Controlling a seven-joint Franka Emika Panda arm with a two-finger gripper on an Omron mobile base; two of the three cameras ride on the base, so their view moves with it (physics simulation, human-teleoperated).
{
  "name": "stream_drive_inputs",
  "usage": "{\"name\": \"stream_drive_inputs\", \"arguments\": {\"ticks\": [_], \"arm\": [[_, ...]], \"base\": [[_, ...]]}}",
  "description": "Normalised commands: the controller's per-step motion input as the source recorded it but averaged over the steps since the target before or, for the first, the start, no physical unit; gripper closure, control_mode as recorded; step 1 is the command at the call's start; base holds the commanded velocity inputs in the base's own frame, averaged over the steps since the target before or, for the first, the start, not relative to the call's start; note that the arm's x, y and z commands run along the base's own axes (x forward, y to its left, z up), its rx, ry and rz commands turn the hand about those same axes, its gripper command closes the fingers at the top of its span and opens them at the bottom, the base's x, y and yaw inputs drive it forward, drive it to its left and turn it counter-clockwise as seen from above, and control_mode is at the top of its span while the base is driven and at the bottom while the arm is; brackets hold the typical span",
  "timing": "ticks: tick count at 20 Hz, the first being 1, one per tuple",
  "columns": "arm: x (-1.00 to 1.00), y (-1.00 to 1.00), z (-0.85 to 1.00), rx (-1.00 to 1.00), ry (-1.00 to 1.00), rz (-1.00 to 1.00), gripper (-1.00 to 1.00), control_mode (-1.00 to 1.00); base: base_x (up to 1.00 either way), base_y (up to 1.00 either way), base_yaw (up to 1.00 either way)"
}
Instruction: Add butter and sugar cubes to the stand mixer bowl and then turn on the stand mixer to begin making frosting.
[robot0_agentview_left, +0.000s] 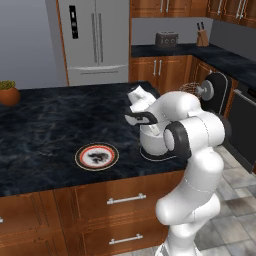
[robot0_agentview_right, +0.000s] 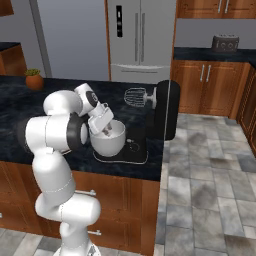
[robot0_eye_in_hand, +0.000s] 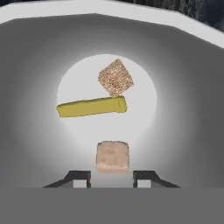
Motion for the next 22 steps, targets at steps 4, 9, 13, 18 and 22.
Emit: {"name": "stream_drive_inputs", "arguments": {"ticks": [4,9,13,18,22], "arm": [[0.0,-0.01,0.02,0.07,0.0,0.02,-1.0,-1.0],[-0.17,0.0,0.29,0.1,-0.05,0.02,-1.0,-1.0],[-0.31,0.0,0.4,0.11,-0.06,0.0,-1.0,-1.0],[-0.19,-0.11,0.28,0.2,0.0,0.09,-1.0,-1.0],[-0.81,-0.34,0.71,0.31,-0.01,0.15,-1.0,-1.0]], "base": [[0.0,0.0,0.0],[0.0,0.0,0.0],[0.0,0.0,0.0],[0.0,0.0,0.0],[0.0,0.0,0.0]]}}
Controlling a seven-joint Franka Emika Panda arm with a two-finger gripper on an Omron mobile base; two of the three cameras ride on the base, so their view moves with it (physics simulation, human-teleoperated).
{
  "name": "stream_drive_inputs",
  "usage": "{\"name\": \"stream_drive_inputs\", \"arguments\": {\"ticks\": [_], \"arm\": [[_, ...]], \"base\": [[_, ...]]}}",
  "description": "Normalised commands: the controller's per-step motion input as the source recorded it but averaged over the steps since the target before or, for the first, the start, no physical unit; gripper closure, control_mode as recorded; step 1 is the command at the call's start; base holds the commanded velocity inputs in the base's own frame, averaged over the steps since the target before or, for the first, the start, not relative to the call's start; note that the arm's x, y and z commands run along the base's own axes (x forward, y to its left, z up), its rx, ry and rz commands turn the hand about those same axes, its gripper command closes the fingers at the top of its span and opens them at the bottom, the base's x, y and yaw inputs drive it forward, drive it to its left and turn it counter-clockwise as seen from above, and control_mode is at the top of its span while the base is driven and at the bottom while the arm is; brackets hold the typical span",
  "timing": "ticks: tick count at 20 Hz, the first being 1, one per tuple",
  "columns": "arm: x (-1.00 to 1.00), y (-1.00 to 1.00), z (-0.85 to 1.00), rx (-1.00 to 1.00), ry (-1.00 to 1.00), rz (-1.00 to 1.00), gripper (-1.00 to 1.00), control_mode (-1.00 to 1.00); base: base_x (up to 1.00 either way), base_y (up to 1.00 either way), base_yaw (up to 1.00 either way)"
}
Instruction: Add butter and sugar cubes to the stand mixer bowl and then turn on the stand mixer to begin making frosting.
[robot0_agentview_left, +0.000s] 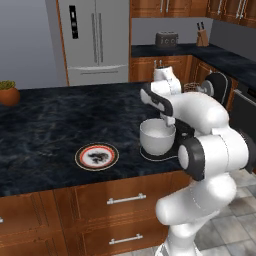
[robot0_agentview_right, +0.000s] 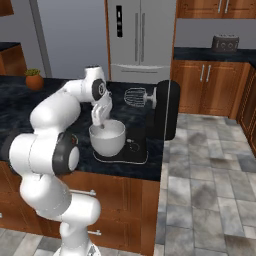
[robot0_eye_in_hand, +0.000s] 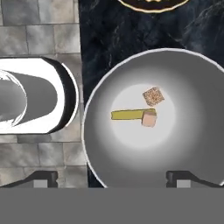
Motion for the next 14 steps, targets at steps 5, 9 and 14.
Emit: {"name": "stream_drive_inputs", "arguments": {"ticks": [5,9,14], "arm": [[-0.9,-0.63,0.67,0.33,-0.03,0.09,-1.0,-1.0],[-0.69,-0.7,0.39,0.34,0.0,0.04,-1.0,-1.0],[-0.34,-0.79,0.06,0.29,-0.01,0.01,-1.0,-1.0]], "base": [[0.0,0.0,0.0],[0.0,0.0,0.0],[0.0,0.0,0.0]]}}
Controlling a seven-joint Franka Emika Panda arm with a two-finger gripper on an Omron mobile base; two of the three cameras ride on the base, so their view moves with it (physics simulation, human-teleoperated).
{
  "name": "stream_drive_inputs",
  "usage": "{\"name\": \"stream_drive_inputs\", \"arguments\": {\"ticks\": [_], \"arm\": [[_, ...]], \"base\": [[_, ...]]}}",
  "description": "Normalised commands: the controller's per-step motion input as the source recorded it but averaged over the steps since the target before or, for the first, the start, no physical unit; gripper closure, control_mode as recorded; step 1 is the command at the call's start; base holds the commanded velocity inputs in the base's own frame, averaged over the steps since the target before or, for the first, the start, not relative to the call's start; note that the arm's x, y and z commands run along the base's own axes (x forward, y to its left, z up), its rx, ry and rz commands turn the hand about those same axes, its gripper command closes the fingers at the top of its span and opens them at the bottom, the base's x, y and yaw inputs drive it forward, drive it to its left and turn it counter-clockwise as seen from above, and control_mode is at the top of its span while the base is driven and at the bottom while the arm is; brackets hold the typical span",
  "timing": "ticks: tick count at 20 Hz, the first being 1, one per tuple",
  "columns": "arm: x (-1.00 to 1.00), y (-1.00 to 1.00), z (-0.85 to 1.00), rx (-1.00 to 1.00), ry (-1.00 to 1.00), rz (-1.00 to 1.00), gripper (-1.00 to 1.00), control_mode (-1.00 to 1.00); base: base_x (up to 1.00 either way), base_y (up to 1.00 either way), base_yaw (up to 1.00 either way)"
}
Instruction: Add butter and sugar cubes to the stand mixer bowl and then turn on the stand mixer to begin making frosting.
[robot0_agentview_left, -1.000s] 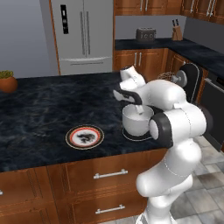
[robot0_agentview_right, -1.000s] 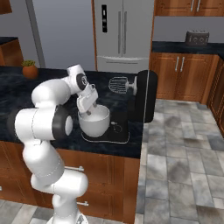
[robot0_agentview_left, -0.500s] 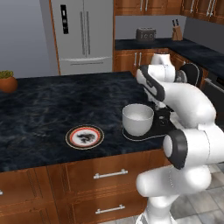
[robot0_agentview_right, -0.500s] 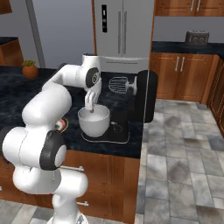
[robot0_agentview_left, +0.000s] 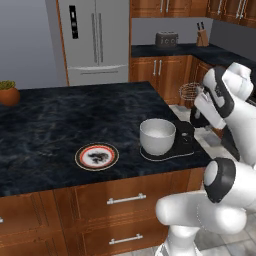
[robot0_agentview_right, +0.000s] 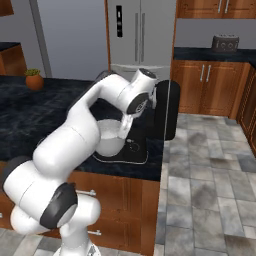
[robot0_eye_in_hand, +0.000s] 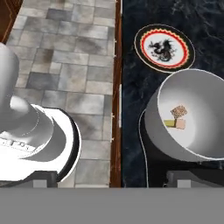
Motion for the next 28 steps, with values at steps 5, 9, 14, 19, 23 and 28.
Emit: {"name": "stream_drive_inputs", "arguments": {"ticks": [5,9,14,19,23,28], "arm": [[0.0,-0.95,-0.06,0.21,-0.08,0.0,-1.0,-1.0],[0.01,-0.97,0.0,0.17,-0.14,0.0,-1.0,-1.0],[0.08,-0.92,0.0,0.1,-0.24,-0.04,-1.0,-1.0],[0.24,-0.79,0.0,0.11,-0.22,-0.05,-1.0,-1.0],[0.45,-0.61,0.02,0.13,-0.15,-0.04,-1.0,-1.0],[0.51,-0.19,0.12,0.16,-0.11,-0.01,-1.0,-1.0]], "base": [[0.0,0.0,0.0],[0.0,0.0,0.0],[0.0,0.0,0.0],[0.0,0.0,0.0],[0.0,0.0,0.0],[0.0,0.0,0.0]]}}
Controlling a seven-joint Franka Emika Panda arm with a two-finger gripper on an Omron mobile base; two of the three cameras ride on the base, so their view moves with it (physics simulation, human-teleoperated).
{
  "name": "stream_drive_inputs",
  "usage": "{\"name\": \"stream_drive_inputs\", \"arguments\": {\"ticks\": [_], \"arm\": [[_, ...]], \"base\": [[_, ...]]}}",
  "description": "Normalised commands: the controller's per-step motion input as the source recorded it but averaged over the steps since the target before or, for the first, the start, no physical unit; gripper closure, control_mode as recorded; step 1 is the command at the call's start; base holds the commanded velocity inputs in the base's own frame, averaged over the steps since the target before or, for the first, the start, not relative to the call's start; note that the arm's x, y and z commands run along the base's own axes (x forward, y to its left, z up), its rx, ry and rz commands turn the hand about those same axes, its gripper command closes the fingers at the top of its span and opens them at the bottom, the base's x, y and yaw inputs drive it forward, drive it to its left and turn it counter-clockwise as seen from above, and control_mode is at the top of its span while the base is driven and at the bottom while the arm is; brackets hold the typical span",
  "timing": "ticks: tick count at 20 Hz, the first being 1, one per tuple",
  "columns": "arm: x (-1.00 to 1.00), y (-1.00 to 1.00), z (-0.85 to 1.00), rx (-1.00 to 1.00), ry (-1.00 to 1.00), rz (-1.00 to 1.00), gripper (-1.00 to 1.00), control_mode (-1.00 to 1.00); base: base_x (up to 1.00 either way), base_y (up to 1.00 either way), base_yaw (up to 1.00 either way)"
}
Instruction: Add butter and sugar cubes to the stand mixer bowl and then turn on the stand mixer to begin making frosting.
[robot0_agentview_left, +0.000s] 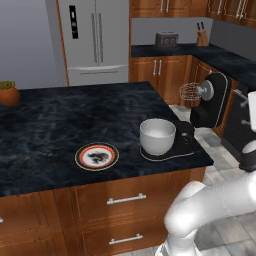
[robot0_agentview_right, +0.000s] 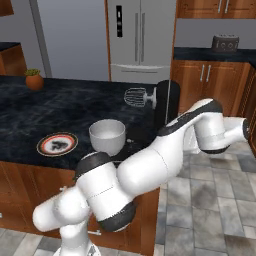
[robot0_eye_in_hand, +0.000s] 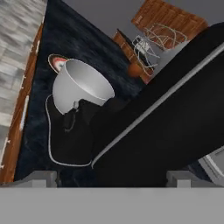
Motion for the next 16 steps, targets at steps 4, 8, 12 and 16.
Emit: {"name": "stream_drive_inputs", "arguments": {"ticks": [4,8,12,16], "arm": [[0.61,0.0,0.18,0.13,-0.02,-0.01,-1.0,-1.0],[0.43,0.16,0.17,0.08,0.0,0.0,-1.0,-1.0],[0.32,0.34,0.09,0.05,0.0,0.0,-1.0,-1.0],[0.08,0.61,0.05,0.02,0.01,0.0,-1.0,-1.0]], "base": [[0.0,0.0,0.0],[0.0,0.0,0.0],[0.0,0.0,0.0],[0.0,0.0,0.0]]}}
